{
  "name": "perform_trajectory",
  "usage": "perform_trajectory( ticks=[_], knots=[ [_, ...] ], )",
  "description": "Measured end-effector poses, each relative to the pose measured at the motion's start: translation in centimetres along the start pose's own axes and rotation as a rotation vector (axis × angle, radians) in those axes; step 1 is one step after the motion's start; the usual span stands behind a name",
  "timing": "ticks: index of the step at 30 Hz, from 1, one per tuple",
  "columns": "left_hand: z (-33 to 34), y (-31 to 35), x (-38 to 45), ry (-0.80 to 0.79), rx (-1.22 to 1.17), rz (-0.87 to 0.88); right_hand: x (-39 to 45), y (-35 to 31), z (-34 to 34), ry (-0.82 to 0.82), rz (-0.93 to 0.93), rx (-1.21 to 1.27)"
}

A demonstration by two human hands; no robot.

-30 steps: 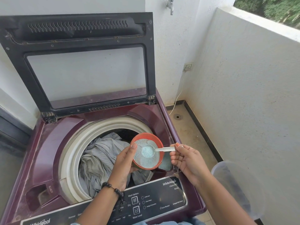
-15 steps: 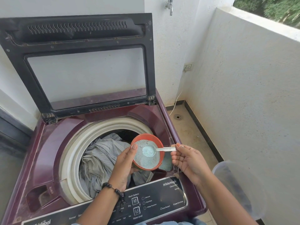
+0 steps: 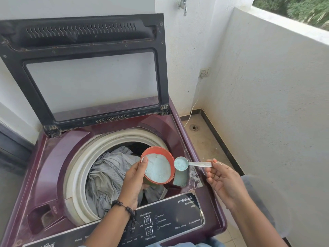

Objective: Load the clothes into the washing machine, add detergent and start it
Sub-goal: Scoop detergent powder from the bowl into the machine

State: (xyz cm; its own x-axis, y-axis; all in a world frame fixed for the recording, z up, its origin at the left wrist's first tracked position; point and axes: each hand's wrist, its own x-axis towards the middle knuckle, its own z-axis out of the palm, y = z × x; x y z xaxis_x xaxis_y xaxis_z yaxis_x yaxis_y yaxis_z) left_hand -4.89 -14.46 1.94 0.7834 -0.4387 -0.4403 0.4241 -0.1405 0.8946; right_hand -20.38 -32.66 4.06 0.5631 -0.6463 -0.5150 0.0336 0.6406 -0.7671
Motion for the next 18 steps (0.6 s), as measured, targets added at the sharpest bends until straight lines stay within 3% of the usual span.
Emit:
perform_trajectory(
  ticks=[5, 14, 18],
  knots=[
    [-0.3, -0.2, 0.3, 0.092, -0.019, -0.007, -0.5, 0.2, -0.8, 0.012, -0.047, 0.001],
    [0.1, 0.3, 0.0, 0.098, -0.053, -0.006, -0.8, 1.0, -0.5, -0.015, -0.114, 0.005],
    [0.0, 0.2, 0.2, 0.088, -0.06, -0.001, -0.9, 1.2, -0.2, -0.017, -0.172, -0.103]
  ],
)
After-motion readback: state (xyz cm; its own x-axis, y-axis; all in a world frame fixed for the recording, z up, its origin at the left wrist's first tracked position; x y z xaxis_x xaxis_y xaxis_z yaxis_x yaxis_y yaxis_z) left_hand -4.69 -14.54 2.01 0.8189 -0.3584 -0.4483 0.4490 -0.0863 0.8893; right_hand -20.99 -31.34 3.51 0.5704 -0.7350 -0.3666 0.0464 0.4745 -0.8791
